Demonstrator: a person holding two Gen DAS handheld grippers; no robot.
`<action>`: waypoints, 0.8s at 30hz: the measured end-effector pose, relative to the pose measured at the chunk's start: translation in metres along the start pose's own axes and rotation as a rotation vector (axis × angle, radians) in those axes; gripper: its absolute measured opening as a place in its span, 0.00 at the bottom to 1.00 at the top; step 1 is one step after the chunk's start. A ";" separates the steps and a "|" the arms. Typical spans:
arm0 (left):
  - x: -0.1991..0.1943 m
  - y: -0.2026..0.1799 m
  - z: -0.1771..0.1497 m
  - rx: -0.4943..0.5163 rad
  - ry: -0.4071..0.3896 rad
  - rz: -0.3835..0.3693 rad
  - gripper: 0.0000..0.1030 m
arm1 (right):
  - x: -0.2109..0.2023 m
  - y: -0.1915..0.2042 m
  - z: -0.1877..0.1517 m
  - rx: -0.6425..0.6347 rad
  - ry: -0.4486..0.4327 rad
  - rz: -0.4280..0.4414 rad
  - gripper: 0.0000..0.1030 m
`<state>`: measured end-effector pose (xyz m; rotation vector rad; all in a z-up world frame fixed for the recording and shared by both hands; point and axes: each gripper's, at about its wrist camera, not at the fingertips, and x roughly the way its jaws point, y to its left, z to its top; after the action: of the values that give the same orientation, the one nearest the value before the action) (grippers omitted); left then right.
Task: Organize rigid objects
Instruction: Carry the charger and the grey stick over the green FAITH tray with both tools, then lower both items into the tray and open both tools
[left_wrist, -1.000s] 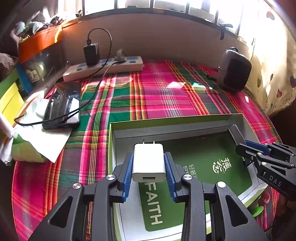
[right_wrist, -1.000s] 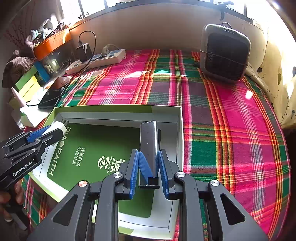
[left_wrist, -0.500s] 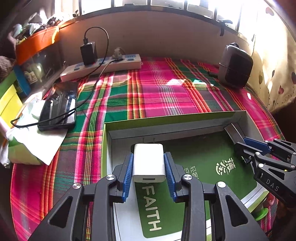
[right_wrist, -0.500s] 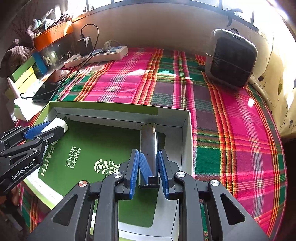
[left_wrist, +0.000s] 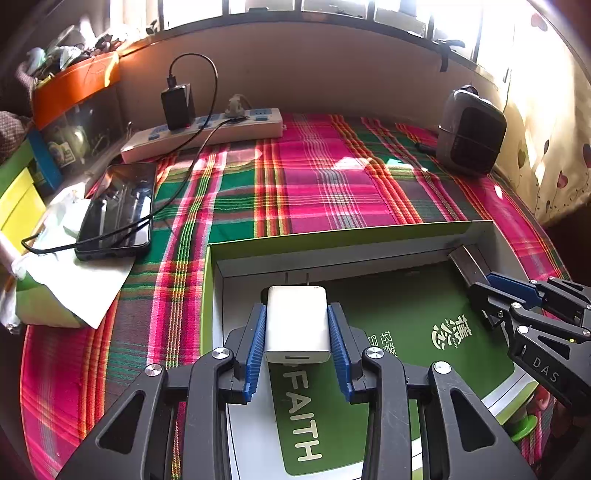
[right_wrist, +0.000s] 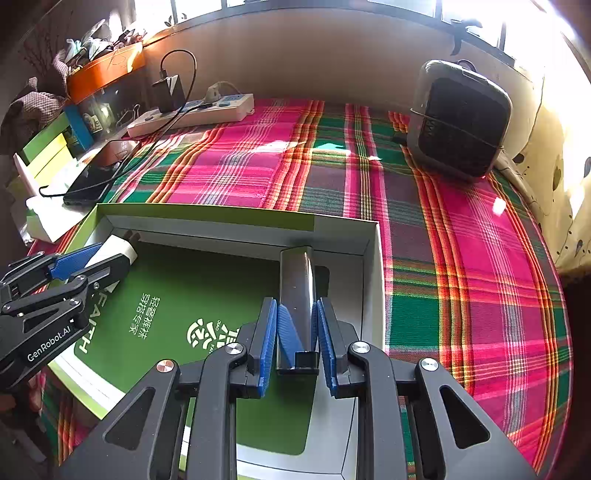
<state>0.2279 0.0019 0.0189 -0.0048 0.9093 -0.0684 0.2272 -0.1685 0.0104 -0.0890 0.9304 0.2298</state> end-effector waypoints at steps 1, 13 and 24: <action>0.000 0.000 0.000 -0.005 0.000 -0.003 0.31 | 0.000 0.000 0.000 0.003 -0.002 0.004 0.23; -0.011 0.003 -0.002 -0.018 -0.013 -0.002 0.37 | -0.005 -0.002 -0.005 0.032 -0.018 0.028 0.24; -0.040 0.001 -0.010 -0.020 -0.053 -0.025 0.39 | -0.025 -0.001 -0.011 0.063 -0.054 0.036 0.42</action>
<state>0.1958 0.0054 0.0441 -0.0362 0.8573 -0.0823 0.2044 -0.1748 0.0239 -0.0083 0.8848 0.2352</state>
